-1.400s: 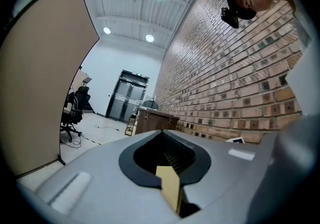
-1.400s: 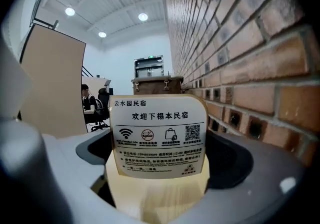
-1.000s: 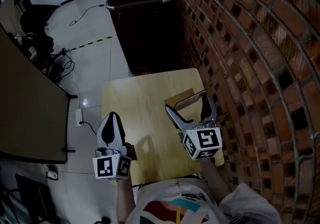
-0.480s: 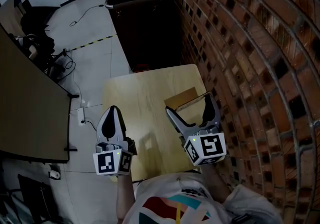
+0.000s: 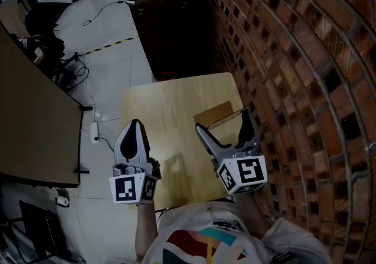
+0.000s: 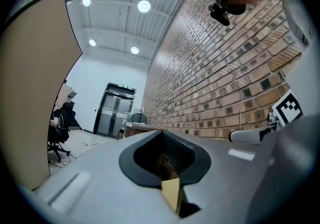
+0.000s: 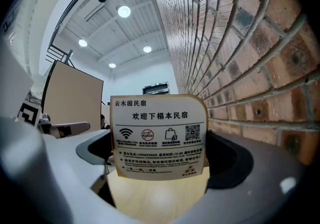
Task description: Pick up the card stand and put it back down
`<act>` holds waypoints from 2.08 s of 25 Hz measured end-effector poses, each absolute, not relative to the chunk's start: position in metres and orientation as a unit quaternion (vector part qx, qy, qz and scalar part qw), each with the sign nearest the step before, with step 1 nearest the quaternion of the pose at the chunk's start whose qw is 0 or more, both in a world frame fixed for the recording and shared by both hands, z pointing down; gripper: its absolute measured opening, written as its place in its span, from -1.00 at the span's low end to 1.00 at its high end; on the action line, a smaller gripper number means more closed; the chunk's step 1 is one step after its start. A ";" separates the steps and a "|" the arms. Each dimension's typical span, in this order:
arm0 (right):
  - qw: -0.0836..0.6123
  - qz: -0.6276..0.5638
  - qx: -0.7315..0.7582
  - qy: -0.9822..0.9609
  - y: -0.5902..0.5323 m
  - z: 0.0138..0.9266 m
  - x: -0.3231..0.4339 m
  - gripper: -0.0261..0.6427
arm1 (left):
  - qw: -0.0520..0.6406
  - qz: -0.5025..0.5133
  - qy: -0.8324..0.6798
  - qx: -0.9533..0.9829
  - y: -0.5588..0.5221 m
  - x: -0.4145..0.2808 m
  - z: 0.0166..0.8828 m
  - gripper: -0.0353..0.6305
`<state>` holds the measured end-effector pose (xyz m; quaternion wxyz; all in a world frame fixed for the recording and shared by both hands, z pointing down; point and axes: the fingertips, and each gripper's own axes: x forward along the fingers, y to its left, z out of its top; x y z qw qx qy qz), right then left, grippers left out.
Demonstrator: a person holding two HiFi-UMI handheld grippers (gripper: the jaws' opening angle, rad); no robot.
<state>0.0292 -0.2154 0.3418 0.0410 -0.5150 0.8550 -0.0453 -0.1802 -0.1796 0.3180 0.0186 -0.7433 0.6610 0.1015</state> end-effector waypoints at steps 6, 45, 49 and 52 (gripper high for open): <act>0.043 -0.046 -0.515 0.855 -0.214 0.342 0.031 0.77 | 0.012 0.098 0.667 -0.739 -0.179 -0.182 0.321 -0.88; -0.197 -0.183 -0.574 0.773 -0.467 0.617 -0.005 0.77 | -0.065 0.046 0.731 -0.677 -0.205 -0.241 0.390 -0.88; -0.203 -0.178 -0.574 0.773 -0.468 0.622 -0.008 0.77 | -0.068 0.047 0.738 -0.669 -0.207 -0.244 0.393 -0.88; -0.200 -0.176 -0.574 0.774 -0.468 0.621 -0.009 0.77 | -0.069 0.047 0.739 -0.669 -0.208 -0.243 0.396 -0.88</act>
